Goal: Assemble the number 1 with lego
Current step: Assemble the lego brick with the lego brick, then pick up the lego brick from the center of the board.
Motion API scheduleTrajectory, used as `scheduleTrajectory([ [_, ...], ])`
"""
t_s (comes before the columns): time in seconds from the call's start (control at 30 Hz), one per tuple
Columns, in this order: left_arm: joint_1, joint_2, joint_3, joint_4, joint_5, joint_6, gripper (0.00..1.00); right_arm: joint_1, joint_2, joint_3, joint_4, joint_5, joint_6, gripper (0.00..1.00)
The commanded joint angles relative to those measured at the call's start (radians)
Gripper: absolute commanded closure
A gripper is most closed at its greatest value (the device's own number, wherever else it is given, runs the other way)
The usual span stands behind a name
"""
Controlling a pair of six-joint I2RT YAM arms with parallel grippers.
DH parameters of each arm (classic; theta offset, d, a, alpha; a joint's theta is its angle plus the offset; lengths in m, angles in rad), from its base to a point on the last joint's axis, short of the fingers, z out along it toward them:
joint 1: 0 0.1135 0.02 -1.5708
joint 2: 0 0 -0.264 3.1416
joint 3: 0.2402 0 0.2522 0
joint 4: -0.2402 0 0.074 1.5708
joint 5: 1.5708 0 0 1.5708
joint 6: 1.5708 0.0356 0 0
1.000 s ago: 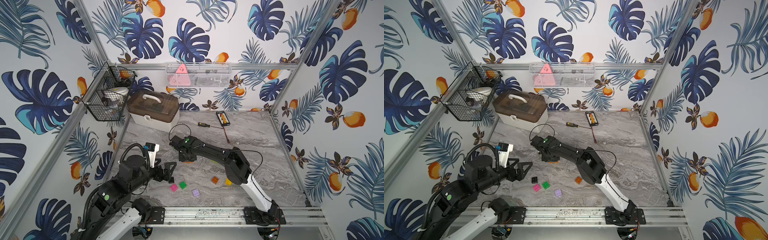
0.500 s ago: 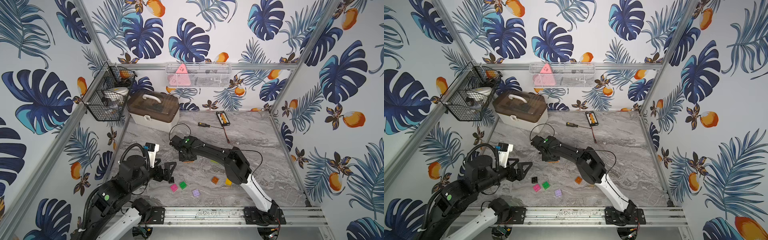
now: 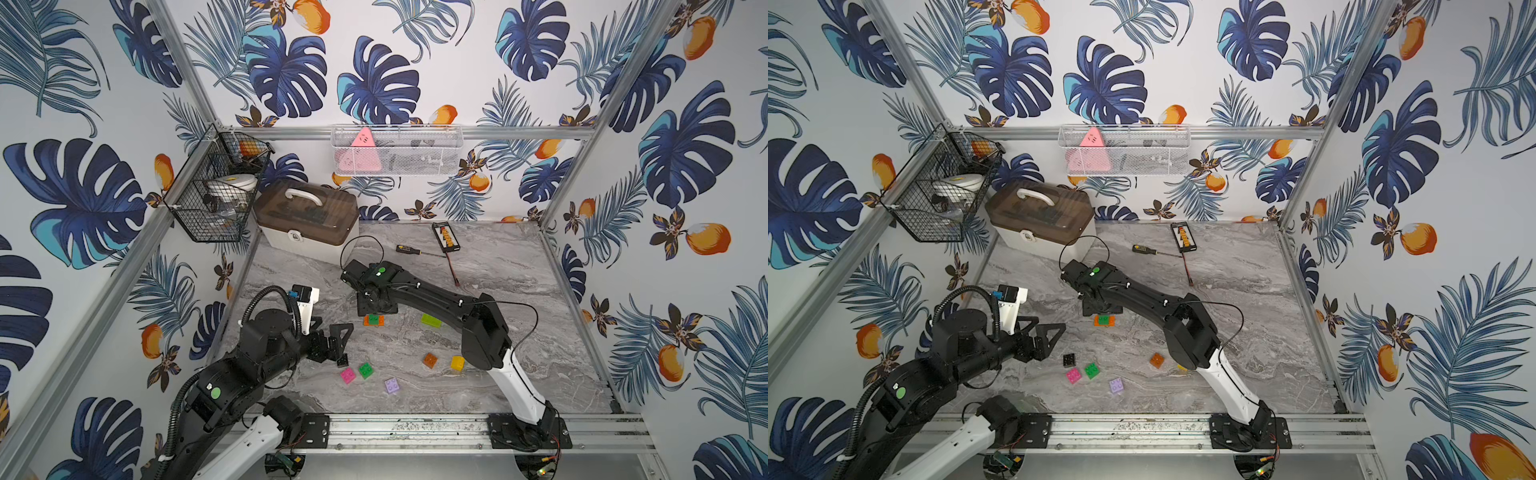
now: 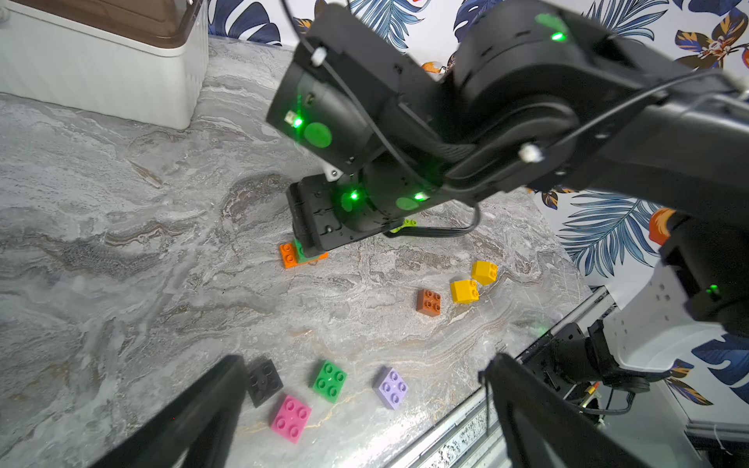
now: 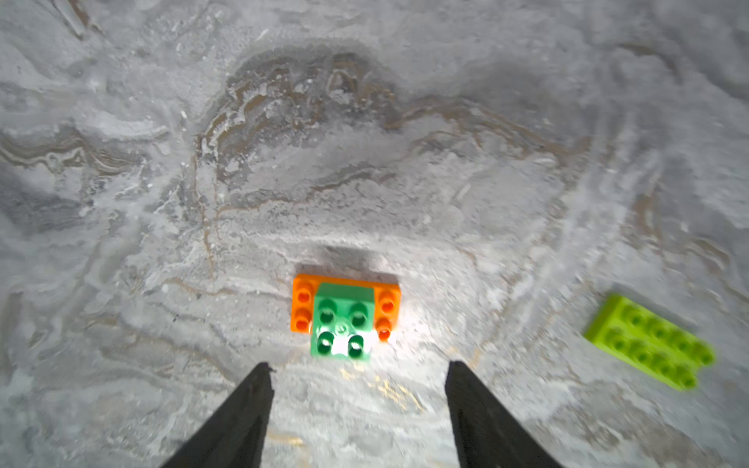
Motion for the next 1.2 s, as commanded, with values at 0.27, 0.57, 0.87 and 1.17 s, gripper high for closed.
scheduleTrajectory([
  [0.27,0.008,0.002,-0.001,0.037,0.058,0.025,0.01,-0.03,-0.586,-0.705,0.12,-0.008,0.388,0.25],
  [0.57,0.008,-0.002,-0.003,0.045,0.098,0.03,0.01,-0.054,-0.695,-0.985,0.208,-0.087,0.508,0.35],
  [0.87,0.009,0.01,-0.003,0.044,0.102,0.03,0.01,-0.051,-0.63,-0.997,0.32,-0.158,0.504,0.38],
  [1.17,0.008,0.007,-0.004,0.043,0.095,0.026,0.01,-0.022,-0.634,-1.051,0.359,-0.164,0.552,0.42],
])
